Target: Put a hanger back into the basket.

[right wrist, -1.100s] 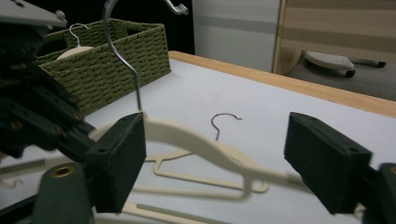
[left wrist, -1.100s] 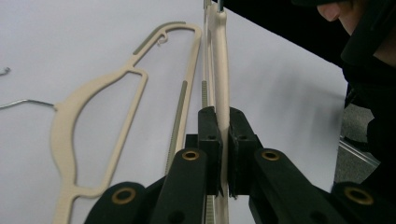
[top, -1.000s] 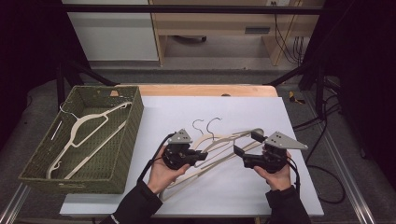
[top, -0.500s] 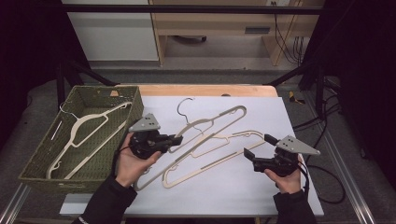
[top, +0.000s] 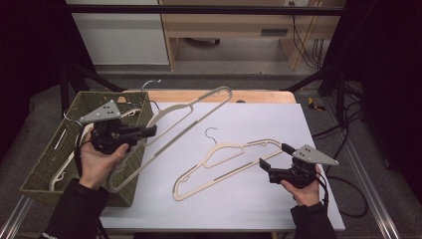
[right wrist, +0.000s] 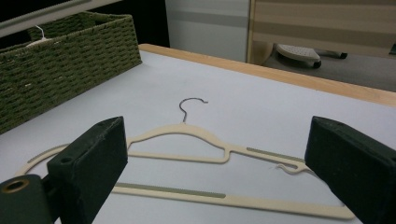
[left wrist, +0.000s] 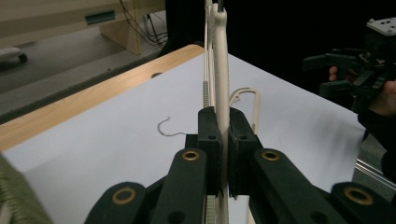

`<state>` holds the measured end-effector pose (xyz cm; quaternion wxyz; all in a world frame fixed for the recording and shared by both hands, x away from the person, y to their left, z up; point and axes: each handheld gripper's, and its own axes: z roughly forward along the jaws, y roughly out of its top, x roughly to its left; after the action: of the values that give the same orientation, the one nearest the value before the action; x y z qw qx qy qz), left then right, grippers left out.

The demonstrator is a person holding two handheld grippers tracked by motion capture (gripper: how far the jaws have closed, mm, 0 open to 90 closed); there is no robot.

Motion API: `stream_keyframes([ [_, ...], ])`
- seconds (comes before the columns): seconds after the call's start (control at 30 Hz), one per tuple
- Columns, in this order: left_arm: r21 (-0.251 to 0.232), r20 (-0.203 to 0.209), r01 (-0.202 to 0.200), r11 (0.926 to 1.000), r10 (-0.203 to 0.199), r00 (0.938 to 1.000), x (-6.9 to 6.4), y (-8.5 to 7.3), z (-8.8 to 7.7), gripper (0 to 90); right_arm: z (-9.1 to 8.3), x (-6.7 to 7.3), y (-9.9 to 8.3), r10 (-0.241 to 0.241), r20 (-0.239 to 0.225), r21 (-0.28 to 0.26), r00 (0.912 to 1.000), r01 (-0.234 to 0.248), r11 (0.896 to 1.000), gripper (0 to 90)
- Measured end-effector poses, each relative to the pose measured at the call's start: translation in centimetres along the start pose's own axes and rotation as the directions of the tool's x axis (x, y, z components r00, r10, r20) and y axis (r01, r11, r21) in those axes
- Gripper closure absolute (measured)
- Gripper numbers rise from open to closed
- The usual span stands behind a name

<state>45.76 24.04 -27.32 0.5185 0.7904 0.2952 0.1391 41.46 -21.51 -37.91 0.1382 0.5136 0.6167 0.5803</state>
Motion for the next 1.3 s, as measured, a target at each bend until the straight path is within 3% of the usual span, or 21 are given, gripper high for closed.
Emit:
stream_keyframes([
  [0.03, 0.001, -0.029, -0.003, 1.0000, 0.003, 0.9996, 0.7, 0.1, -0.8, 86.0, 0.0, 0.0, 0.0, 0.000, 0.001, 0.000, 1.0000, 0.000, 1.000, 6.5],
  [0.23, 0.000, -0.075, 0.003, 1.0000, -0.003, 0.9972, 2.8, 0.1, -2.5, 86.0, 0.2, 0.1, -0.1, 0.002, 0.002, -0.002, 1.0000, -0.002, 1.000, 6.3],
  [0.37, 0.011, -0.134, 0.019, 0.9998, -0.017, 0.9908, 4.8, -0.4, -3.9, 86.0, 0.2, 0.0, -0.1, -0.004, 0.002, -0.002, 1.0000, 0.004, 1.000, 6.2],
  [0.63, -0.015, -0.160, 0.033, 0.9993, -0.035, 0.9865, 7.4, -1.4, -6.2, 86.0, 0.3, -0.1, -0.1, -0.013, 0.002, -0.001, 0.9999, 0.013, 1.000, 6.2],
  [0.83, 0.005, -0.216, 0.055, 0.9984, -0.053, 0.9749, 10.1, -2.4, -8.0, 86.0, 0.3, 0.0, -0.1, -0.008, 0.003, 0.002, 1.0000, 0.008, 1.000, 6.1],
  [0.93, 0.007, -0.226, 0.072, 0.9974, -0.068, 0.9718, 10.7, -2.8, -8.3, 86.0, 0.3, -0.1, -0.1, -0.005, 0.004, 0.004, 1.0000, 0.005, 1.000, 6.1],
  [0.97, 0.016, -0.240, 0.081, 0.9966, -0.075, 0.9678, 11.3, -3.3, -8.6, 85.9, 0.4, -0.1, -0.1, 0.000, 0.008, 0.004, 1.0000, 0.000, 1.000, 6.2],
  [1.17, 0.018, -0.255, 0.111, 0.9937, -0.102, 0.9614, 12.8, -4.6, -9.5, 85.9, 0.5, 0.0, -0.2, -0.006, 0.007, 0.008, 1.0000, 0.006, 1.000, 6.2],
  [1.3, 0.041, -0.267, 0.106, 0.9935, -0.092, 0.9592, 13.4, -5.1, -9.8, 85.9, 0.5, -0.1, -0.3, -0.007, 0.007, 0.008, 0.9999, 0.007, 1.000, 6.2],
])
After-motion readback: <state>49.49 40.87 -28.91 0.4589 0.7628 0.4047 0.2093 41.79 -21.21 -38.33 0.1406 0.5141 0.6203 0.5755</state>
